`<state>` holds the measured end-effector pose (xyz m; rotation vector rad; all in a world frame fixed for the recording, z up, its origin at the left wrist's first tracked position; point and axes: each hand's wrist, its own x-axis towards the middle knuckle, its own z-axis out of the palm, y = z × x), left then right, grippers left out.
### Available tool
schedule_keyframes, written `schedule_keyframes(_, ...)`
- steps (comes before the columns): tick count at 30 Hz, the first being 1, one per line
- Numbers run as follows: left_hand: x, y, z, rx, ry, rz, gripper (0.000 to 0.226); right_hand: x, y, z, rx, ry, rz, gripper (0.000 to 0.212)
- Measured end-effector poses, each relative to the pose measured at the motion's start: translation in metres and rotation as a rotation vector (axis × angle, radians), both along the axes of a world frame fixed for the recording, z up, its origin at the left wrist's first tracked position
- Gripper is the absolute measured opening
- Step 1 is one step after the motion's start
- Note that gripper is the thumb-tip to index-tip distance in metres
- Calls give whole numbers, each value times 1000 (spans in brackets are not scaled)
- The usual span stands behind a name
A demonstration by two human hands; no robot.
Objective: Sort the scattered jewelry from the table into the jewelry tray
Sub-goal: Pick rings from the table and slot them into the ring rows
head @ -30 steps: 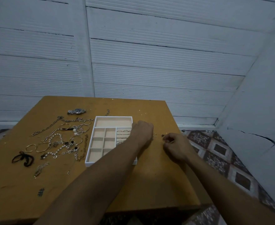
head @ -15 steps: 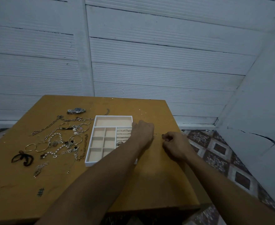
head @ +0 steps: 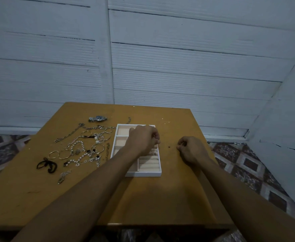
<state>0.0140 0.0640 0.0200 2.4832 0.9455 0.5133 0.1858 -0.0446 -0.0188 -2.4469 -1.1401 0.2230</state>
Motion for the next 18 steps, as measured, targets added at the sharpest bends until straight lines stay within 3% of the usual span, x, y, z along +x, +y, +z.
schedule_keyframes(9,-71,12,3,-61,-23,23,8,-1,8,8,-89,21,-47,5)
schedule_keyframes(18,-74,-3,-9,-22,-11,-3,11,-13,-1,12,-52,14,-38,4)
